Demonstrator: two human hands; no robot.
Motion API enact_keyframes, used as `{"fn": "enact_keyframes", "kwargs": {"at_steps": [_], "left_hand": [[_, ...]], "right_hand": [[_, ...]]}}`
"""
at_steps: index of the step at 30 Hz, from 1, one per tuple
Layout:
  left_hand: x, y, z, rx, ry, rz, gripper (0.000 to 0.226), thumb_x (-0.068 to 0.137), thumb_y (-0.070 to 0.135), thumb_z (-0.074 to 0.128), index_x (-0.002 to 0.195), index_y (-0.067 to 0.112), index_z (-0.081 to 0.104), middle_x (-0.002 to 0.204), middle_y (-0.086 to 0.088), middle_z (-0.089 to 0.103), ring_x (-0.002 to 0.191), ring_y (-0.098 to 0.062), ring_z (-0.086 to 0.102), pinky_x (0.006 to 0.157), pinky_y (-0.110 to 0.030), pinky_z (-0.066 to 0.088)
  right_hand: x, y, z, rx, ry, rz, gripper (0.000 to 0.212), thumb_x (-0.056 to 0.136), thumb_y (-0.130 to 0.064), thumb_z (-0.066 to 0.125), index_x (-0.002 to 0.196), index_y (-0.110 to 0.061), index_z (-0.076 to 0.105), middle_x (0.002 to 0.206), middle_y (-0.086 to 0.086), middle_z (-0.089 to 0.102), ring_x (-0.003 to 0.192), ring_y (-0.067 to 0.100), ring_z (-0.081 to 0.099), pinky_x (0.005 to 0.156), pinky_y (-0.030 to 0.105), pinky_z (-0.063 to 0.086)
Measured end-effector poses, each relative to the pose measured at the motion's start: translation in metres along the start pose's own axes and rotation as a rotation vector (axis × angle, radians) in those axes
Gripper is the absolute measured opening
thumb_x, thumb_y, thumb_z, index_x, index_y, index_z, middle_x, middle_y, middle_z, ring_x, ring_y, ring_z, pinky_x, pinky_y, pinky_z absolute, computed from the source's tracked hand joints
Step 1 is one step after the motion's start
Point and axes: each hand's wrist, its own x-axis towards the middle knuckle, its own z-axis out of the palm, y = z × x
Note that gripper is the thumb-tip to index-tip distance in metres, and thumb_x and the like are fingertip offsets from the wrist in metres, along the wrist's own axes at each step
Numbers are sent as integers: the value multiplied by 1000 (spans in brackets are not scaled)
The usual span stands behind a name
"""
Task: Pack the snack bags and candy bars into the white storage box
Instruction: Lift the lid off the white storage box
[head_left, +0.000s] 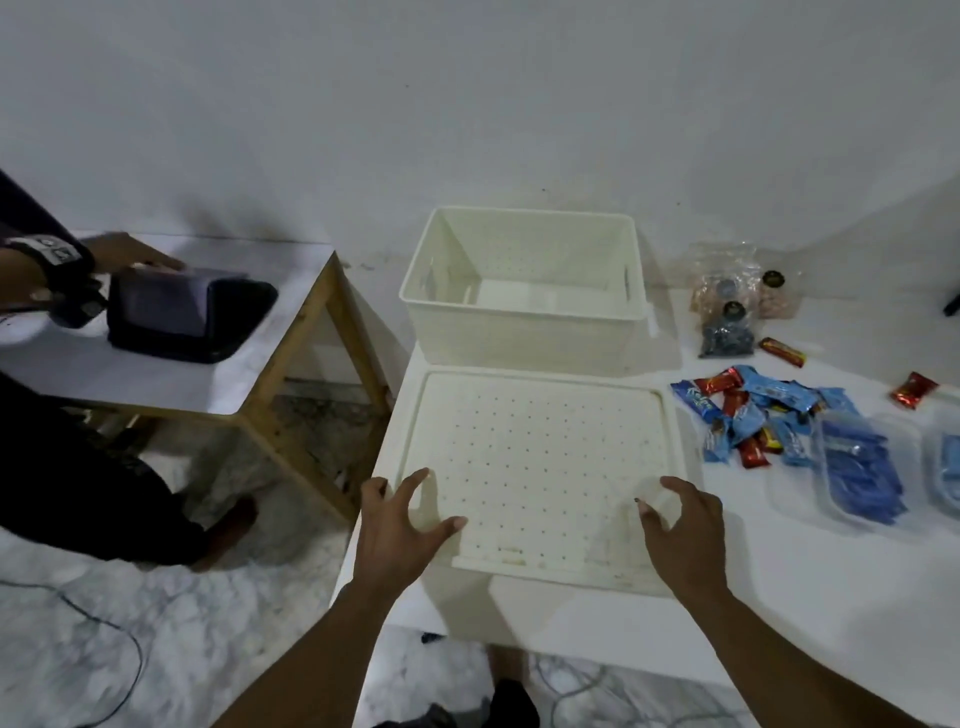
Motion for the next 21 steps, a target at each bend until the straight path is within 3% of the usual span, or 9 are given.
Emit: {"fn": "enact_keyframes", "kwargs": {"at_steps": [4,8,13,17,19,21], "left_hand": [[-18,-22,11,71,-144,-86,90,60,63,82,139,36,48,141,-7,28,130,-29,41,107,-39,45],[-28,-34,19,213,-330,-123,85,68,59,78,142,33,44,144,-7,29,133,-27,36,111,-38,36],[-22,-25,20,292,-370,-152,76,78,52,73,144,32,41,153,-10,23,138,-31,33,111,-41,37],[-4,4,11,320,-389,-127,78,82,52,70,149,32,35,161,-11,12,144,-35,25,113,-47,35],[14,28,5,289,-409,-83,78,82,52,69,149,31,35,159,-11,20,141,-33,34,110,-42,39],[36,61,-2,233,-439,-14,76,84,48,70,149,28,36,156,-10,30,126,-26,51,96,-29,44]], "right_hand": [[-14,31,8,-120,-167,76,46,84,-24,73,126,-18,57,127,18,53,122,35,50,102,43,42],[-23,44,13,-386,-389,202,58,83,-45,67,136,-33,48,148,8,39,136,33,36,106,49,37],[-18,41,10,-436,-452,206,61,80,-51,63,136,-34,48,149,7,40,138,32,35,110,50,37],[1,19,-4,-388,-441,163,59,78,-49,68,131,-30,54,140,8,49,131,31,45,107,47,41],[20,-5,-15,-297,-410,106,53,80,-39,72,128,-23,58,135,11,55,120,29,56,102,40,46],[45,-35,-27,-204,-383,48,46,84,-29,72,126,-17,59,128,12,59,101,24,62,89,29,47]]}}
